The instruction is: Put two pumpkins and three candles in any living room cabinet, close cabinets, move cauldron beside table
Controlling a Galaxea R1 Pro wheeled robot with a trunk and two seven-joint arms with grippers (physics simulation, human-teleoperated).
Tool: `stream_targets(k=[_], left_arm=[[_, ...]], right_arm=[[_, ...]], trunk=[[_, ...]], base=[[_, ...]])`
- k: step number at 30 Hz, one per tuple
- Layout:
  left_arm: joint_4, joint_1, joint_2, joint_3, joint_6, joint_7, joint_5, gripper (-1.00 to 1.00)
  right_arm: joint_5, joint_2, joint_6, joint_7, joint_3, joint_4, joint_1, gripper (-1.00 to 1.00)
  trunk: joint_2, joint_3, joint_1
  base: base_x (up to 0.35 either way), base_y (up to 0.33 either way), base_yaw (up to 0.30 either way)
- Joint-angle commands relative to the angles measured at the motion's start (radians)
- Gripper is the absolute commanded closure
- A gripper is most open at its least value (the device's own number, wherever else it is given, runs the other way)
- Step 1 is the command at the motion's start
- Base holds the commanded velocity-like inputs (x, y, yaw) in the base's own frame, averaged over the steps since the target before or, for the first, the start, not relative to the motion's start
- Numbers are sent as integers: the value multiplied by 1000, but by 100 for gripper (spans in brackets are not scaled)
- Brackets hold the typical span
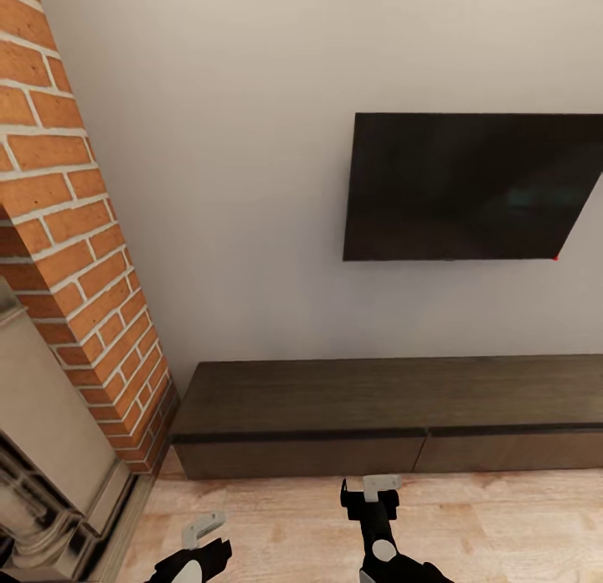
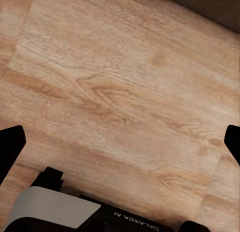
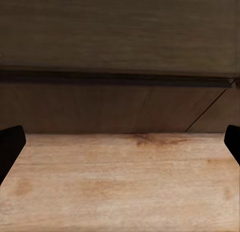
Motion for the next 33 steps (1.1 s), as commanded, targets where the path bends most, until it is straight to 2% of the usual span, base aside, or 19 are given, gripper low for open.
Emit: stream_targets(k=[1,33], left_arm=[[-2,-1,1,-5,1,8,5,-100],[4,-1,0,-6,1,8,6,-100]], right_arm=[[-9,0,-5,-5,8,0,-1,-100],[-8,1,-5,-5,10,0,-1,-100]], trunk=[[6,2,-4],[230,102,-127]], base=[[0,0,0],[0,0,0]])
